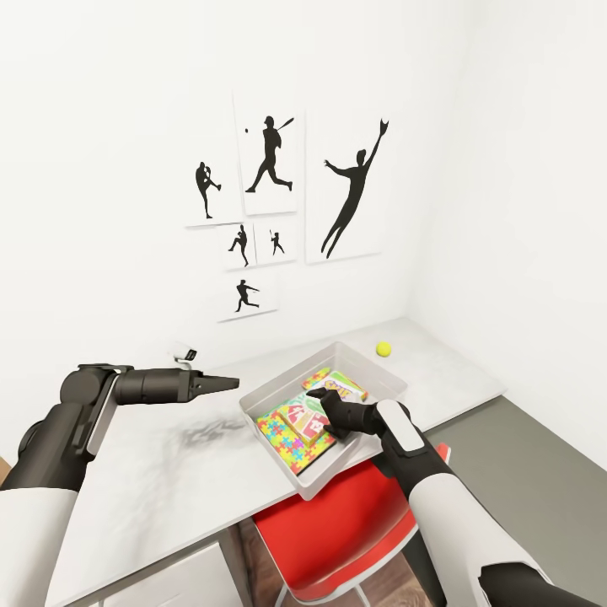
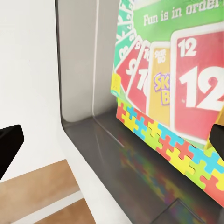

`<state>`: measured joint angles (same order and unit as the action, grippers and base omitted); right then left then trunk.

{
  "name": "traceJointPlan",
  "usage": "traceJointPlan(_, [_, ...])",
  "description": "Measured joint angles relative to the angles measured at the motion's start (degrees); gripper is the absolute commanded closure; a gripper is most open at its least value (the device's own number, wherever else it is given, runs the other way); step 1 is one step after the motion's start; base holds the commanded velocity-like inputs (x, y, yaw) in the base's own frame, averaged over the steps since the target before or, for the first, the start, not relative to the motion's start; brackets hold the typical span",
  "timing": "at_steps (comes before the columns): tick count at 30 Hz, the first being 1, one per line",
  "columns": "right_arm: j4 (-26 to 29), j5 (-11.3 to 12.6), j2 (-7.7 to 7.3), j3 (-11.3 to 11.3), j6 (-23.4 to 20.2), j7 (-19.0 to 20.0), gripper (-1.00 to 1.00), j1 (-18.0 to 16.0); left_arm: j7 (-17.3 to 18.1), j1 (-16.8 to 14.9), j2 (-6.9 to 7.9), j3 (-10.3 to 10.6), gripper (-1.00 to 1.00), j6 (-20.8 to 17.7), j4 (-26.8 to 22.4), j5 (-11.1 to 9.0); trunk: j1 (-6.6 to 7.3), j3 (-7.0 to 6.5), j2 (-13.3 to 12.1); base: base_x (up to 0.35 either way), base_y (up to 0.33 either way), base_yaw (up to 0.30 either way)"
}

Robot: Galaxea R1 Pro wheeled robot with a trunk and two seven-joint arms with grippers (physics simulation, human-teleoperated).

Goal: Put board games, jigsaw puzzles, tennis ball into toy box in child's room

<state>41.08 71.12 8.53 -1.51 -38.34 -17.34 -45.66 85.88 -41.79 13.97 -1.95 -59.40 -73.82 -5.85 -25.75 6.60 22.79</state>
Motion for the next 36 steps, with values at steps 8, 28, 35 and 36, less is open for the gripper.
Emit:
traceJointPlan(8, [0.7,0.2,-0.47,0.1,-1.3,0.0,-1.00,0.0,0.0,0.0,0.01,0.0,-1.00,0.0,0.0,-0.1,0.00,0.00,0.0,0.000,0.000,0.000])
traceJointPlan(28, [7.9,2.0,-1.24,0.1,-7.0,0.0,-1.00,0.8,0.0,0.0,0.06,0.0,-1.00,0.0,0.0,-0.1,0.00,0.00,0.0,0.000,0.000,0.000])
traceJointPlan(35, [15.5,2.0,-1.40,-0.1,-7.7,0.2,-1.00,2.5,0.0,0.0,0.07,0.0,-1.00,0.0,0.0,-0.1,0.00,0.00,0.0,0.000,0.000,0.000])
traceJointPlan(36, [16.7,1.9,-1.50,-0.1,-7.8,0.3,-1.00,3.2,0.0,0.0,0.09,0.0,-1.00,0.0,0.1,-0.1,0.00,0.00,0.0,0.000,0.000,0.000])
